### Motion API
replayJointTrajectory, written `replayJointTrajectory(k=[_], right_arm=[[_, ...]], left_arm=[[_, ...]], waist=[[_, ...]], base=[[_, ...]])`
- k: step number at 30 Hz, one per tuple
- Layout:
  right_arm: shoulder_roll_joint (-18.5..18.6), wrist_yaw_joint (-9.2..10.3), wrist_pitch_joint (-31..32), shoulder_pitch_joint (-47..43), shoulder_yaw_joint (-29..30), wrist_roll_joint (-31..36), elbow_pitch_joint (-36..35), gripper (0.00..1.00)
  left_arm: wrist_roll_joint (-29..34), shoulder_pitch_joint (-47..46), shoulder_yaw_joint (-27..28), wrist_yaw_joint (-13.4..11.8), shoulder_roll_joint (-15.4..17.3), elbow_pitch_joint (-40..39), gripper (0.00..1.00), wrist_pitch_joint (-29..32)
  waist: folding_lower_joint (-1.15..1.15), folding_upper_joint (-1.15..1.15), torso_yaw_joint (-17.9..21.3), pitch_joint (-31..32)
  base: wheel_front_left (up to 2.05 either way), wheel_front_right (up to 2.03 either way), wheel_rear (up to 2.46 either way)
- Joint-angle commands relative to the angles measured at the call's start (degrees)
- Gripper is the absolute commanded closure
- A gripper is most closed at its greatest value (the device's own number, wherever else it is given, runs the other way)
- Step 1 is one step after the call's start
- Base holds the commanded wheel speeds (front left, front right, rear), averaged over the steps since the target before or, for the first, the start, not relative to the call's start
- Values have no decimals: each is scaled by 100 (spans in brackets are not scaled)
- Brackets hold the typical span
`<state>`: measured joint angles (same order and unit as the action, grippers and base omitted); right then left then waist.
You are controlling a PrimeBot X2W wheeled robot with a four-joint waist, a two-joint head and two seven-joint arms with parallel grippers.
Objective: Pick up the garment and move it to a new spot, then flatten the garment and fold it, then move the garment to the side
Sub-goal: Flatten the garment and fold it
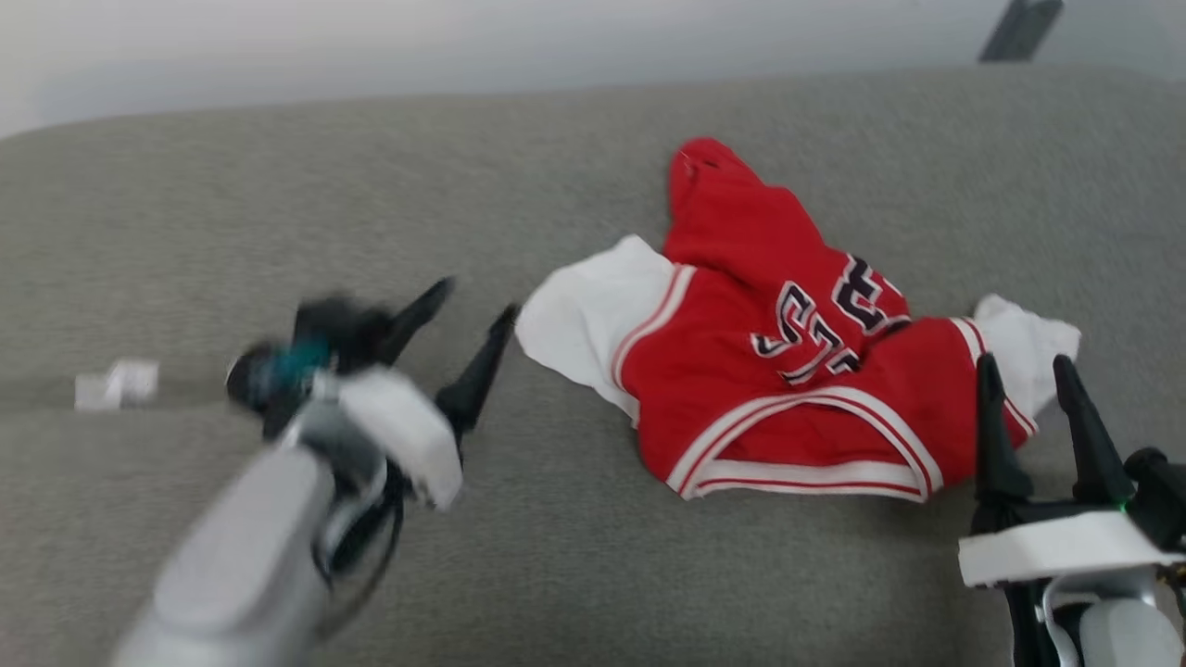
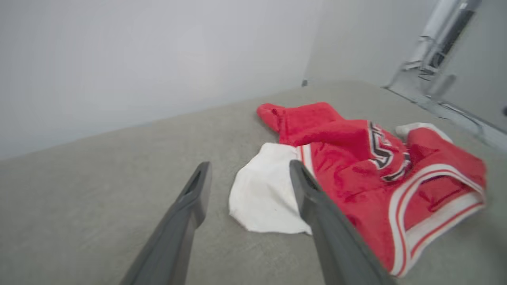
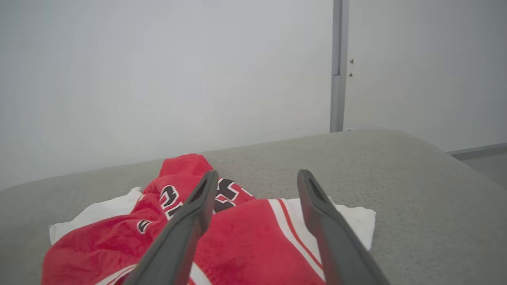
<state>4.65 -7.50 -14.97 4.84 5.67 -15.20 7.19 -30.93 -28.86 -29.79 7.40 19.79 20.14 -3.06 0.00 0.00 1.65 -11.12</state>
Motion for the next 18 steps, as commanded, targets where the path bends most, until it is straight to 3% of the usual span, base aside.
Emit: replayJointTrajectory(k=[1,5,11,18], right_arm=[[-26,1,-30,138,-30,-32,-14,0],[-90,1,-30,362,-124,-138,0,0],[-169,1,-29,569,-152,-301,81,0],[-176,1,-30,677,-182,-551,129,0]], left_arm=[[-245,-321,-108,0,163,54,0,177],[-1123,-1248,-891,0,726,304,0,1238],[-2217,-2039,-1675,-1,1307,679,0,2981],[-2763,-2268,-2165,0,1504,1153,0,3879]], waist=[[0,0,228,-230],[0,0,610,-575],[0,0,1113,-894],[0,0,1457,-1055]], base=[[0,0,0],[0,0,0],[0,0,0],[0,0,0]])
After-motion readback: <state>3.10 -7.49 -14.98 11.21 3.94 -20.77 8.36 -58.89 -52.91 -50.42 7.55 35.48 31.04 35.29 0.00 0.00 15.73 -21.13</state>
